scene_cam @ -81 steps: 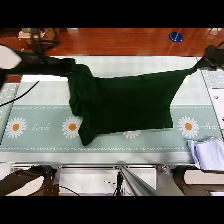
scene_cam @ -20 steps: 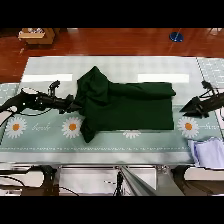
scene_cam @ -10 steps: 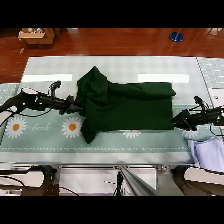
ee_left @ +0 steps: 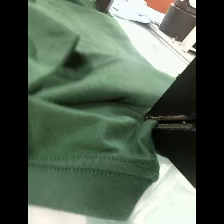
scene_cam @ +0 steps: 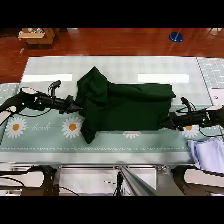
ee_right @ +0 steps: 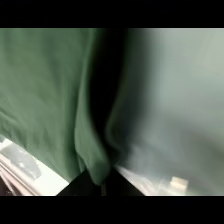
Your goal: Fold the shirts.
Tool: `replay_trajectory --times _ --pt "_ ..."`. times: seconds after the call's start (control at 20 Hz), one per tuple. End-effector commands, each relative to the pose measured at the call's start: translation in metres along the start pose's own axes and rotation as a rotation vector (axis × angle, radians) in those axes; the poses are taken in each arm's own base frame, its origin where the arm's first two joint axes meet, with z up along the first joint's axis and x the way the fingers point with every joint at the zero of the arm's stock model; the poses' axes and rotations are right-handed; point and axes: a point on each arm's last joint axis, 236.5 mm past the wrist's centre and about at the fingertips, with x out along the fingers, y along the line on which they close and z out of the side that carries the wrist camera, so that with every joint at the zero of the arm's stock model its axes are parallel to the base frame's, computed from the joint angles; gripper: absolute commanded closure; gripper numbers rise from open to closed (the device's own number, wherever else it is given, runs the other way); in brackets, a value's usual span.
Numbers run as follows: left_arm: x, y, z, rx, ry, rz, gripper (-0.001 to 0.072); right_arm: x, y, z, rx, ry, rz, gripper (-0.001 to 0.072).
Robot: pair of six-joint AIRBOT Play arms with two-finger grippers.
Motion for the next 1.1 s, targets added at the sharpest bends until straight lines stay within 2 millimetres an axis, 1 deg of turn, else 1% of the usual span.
replay_trajectory --times 0.0,0.05,0.1,0.15,0.2,0.25,0.3,0.35,0.4,0.45,0.5,0.55,0.6,0.65,0.7,0.75,0.8,0.9,0.95,1.05 --pt "-0.027 -0.026 0.022 0.078 -0.096 -0.017 0.0682 -0.008 0.072 0.012 -0.124 -0.024 0.202 0.0688" --pt "-0.049 -0.046 0.036 0.123 -0.165 -0.033 0.0682 -0.026 0.095 0.024 -0.184 -0.074 0.237 0.0688" --pt "-0.080 -0.072 0.051 0.178 -0.252 -0.058 0.0681 -0.048 0.119 0.035 -0.269 -0.134 0.257 0.0689" --pt "-0.113 -0.099 0.063 0.235 -0.338 -0.083 0.0681 -0.075 0.149 0.045 -0.369 -0.208 0.265 0.0689" --pt "-0.153 -0.130 0.071 0.304 -0.438 -0.105 0.0681 -0.103 0.177 0.052 -0.470 -0.289 0.252 0.0689" --pt "-0.191 -0.158 0.074 0.368 -0.531 -0.117 0.0681 -0.135 0.210 0.056 -0.584 -0.385 0.222 0.0689" --pt "-0.233 -0.187 0.073 0.445 -0.635 -0.112 0.0681 -0.167 0.240 0.058 -0.683 -0.489 0.182 0.0689" --pt "-0.269 -0.211 0.068 0.506 -0.726 -0.094 0.0681 -0.204 0.276 0.057 -0.766 -0.621 0.147 0.0689" --pt "-0.305 -0.235 0.059 0.563 -0.817 -0.070 0.0681 -0.241 0.309 0.052 -0.825 -0.761 0.117 0.0689" --pt "-0.337 -0.259 0.046 0.623 -0.904 -0.040 0.0681 -0.285 0.344 0.044 -0.875 -0.929 0.092 0.0689" --pt "-0.363 -0.278 0.033 0.659 -0.981 -0.018 0.0681 -0.323 0.373 0.030 -0.913 -1.079 0.075 0.0689" --pt "-0.389 -0.300 0.018 0.702 -1.070 0.010 0.0681 -0.363 0.400 0.010 -0.943 -1.232 0.054 0.0689" --pt "-0.411 -0.318 0.004 0.745 -1.150 0.040 0.0681 -0.394 0.419 -0.010 -0.962 -1.354 0.033 0.0690" --pt "-0.431 -0.336 -0.013 0.783 -1.231 0.068 0.0681 -0.421 0.435 -0.033 -0.981 -1.457 0.014 0.0690" --pt "-0.446 -0.353 -0.028 0.807 -1.295 0.084 0.0681 -0.438 0.445 -0.053 -0.997 -1.524 -0.013 0.0689" --pt "-0.457 -0.369 -0.044 0.837 -1.350 0.098 0.0681 -0.451 0.451 -0.071 -1.007 -1.573 -0.047 0.0689" --pt "-0.463 -0.383 -0.058 0.872 -1.386 0.112 0.0681 -0.458 0.453 -0.086 -1.009 -1.603 -0.085 0.0690" --pt "-0.466 -0.405 -0.082 0.936 -1.423 0.142 0.0681 -0.463 0.447 -0.105 -0.991 -1.613 -0.174 0.0690" --pt "-0.466 -0.412 -0.093 0.950 -1.439 0.153 0.0681 -0.461 0.440 -0.110 -0.974 -1.591 -0.224 0.0689" --pt "-0.464 -0.418 -0.115 0.968 -1.462 0.234 0.0681 -0.447 0.420 -0.118 -0.935 -1.513 -0.317 0.0689"
